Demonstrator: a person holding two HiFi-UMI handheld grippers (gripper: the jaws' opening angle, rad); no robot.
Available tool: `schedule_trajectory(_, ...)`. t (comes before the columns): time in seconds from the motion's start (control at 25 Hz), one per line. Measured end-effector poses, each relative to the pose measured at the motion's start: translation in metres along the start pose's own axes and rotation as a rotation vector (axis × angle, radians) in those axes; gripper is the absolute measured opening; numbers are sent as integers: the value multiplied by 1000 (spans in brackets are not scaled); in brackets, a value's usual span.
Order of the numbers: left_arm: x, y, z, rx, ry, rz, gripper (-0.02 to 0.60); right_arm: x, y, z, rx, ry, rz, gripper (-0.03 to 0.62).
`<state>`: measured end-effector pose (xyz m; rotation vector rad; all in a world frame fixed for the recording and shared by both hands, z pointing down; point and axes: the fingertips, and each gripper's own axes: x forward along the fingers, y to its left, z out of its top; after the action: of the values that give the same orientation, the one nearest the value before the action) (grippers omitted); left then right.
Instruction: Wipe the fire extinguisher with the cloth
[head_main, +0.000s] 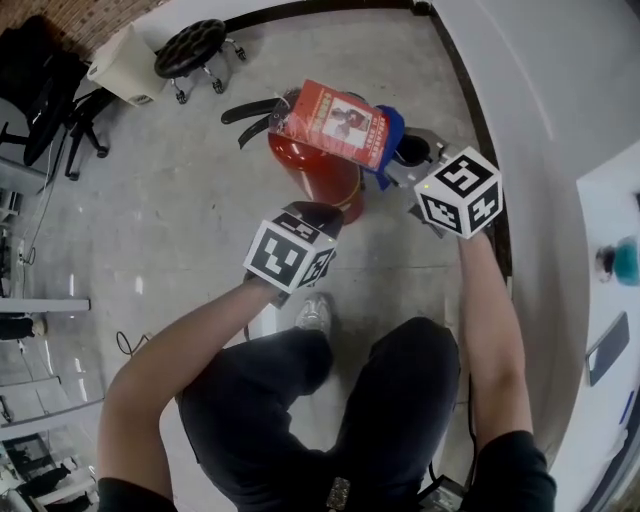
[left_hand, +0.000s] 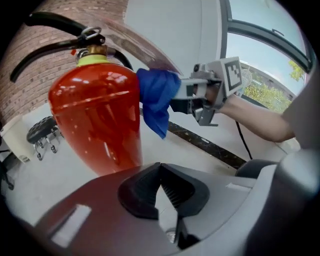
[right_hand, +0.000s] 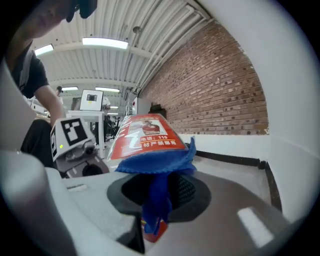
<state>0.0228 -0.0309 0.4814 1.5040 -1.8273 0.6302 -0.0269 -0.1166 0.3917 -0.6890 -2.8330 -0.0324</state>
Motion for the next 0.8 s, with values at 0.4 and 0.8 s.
schedule_trajectory(0.4, 26, -17, -10, -55, 16, -12, 6, 18, -26, -15, 260, -154, -94, 83)
schedule_trajectory(0.8, 68, -9, -68, -188, 52, 27, 6, 55, -20, -167, 445, 39, -110, 83)
